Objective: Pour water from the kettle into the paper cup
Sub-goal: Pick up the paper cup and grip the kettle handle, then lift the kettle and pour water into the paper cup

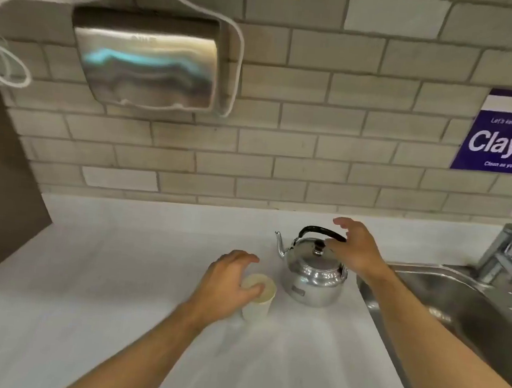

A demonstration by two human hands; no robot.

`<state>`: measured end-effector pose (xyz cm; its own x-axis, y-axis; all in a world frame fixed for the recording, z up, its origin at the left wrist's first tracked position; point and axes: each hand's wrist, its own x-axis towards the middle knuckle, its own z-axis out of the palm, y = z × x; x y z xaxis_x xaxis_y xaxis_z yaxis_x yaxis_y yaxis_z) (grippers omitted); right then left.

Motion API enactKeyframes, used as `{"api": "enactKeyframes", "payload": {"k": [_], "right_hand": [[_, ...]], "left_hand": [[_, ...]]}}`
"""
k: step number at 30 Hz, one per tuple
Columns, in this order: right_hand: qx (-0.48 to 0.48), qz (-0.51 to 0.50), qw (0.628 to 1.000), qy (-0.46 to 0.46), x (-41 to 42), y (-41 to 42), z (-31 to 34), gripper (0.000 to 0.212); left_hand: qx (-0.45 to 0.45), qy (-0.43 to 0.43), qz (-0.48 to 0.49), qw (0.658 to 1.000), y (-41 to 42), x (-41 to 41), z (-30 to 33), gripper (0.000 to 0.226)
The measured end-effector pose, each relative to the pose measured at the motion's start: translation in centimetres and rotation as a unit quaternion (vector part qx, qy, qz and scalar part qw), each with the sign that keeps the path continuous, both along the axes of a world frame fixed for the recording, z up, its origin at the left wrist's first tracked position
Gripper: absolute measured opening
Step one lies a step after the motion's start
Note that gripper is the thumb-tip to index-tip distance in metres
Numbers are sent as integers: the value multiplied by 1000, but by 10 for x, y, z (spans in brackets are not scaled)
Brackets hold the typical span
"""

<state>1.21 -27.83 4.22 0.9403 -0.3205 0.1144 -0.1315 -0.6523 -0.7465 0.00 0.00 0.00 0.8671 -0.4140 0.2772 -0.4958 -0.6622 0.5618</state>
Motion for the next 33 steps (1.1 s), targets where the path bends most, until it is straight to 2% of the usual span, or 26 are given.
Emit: {"api": "enactKeyframes", "payload": {"k": [4,8,10,13,15,17,25,33], "right_hand": [[39,-60,997,42,19,-17,-29,79],[190,-101,974,66,43,-30,-47,83],[242,-128,960,50,53,-36,-53,81],[246,-154,957,9,64,-39,-54,66],[235,-133,963,-20,68,-39,-51,31],[237,-100,966,-42,66,-38,-48,13],[280,-18,953,-119,33,-18,-30,15],[258,91,955,-111,4,-28,16,13]], "left_hand": [[-38,82,25,996,-9,1,-34,77],[-158,164,68,971,-18,0,-58,91],[-219,194,85,953,-20,-1,-65,88],[-270,198,92,938,-20,-2,-71,74],[-288,206,92,931,-19,-3,-74,72],[-301,211,92,925,-19,-3,-77,71],[-334,228,106,908,-20,-5,-83,70],[-331,215,106,913,-26,-6,-84,68]]}}
